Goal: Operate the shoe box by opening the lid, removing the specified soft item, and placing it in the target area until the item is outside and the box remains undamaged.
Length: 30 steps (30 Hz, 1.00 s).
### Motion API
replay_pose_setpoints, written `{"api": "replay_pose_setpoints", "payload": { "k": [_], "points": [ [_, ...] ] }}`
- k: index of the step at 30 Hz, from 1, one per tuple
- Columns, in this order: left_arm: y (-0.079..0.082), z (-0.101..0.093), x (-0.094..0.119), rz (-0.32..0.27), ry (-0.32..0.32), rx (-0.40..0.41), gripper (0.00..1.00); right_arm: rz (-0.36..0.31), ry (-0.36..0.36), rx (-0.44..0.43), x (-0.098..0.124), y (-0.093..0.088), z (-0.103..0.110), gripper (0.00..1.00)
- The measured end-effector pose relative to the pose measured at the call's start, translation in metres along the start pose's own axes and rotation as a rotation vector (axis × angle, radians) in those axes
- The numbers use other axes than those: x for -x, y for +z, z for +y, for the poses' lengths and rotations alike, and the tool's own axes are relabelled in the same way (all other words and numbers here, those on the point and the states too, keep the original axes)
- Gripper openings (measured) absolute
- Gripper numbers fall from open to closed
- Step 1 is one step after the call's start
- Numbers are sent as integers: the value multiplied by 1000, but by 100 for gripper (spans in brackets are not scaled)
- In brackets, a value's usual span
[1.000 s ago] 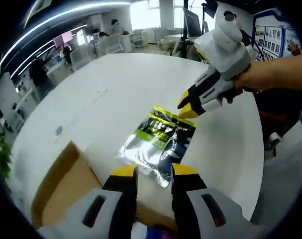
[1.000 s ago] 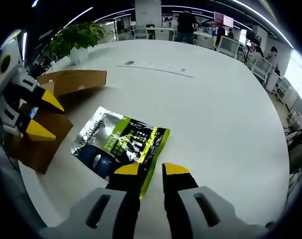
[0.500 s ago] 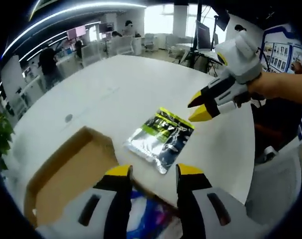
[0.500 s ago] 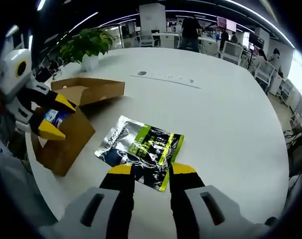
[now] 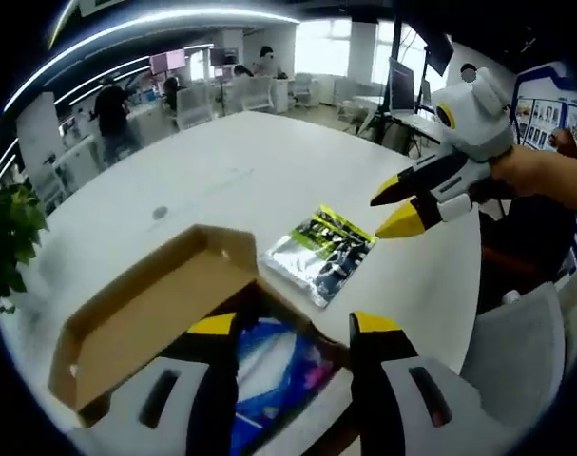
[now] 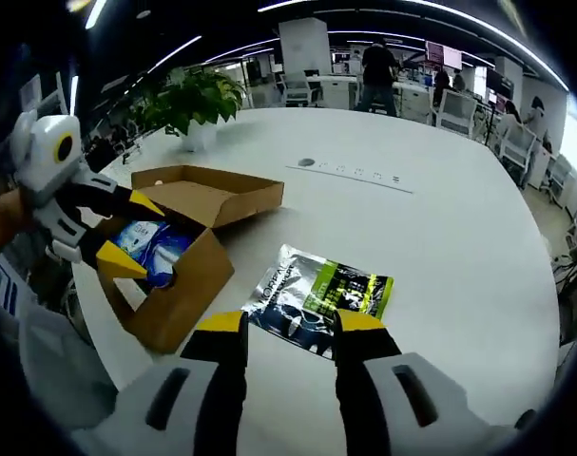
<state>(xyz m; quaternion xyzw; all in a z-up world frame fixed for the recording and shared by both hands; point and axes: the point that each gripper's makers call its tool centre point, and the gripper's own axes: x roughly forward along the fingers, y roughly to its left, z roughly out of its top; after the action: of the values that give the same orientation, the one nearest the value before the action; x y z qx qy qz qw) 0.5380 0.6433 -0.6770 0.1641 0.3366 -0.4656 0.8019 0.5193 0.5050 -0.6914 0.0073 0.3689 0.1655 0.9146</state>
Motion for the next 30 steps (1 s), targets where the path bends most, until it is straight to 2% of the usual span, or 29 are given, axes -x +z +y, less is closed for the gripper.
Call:
{"api": "replay_pose_setpoints", "payload": {
  "k": [12,19,30],
  "points": [
    [-23,27,36,-13,65,46,52,-4,96,16,-10,8,45,37],
    [-40,41,52,4,108,38,53,-3,138,26,-16,13,65,38],
    [-64,62,76,0,165,87,53,3,206,73,-31,19,102,37]
  ]
}}
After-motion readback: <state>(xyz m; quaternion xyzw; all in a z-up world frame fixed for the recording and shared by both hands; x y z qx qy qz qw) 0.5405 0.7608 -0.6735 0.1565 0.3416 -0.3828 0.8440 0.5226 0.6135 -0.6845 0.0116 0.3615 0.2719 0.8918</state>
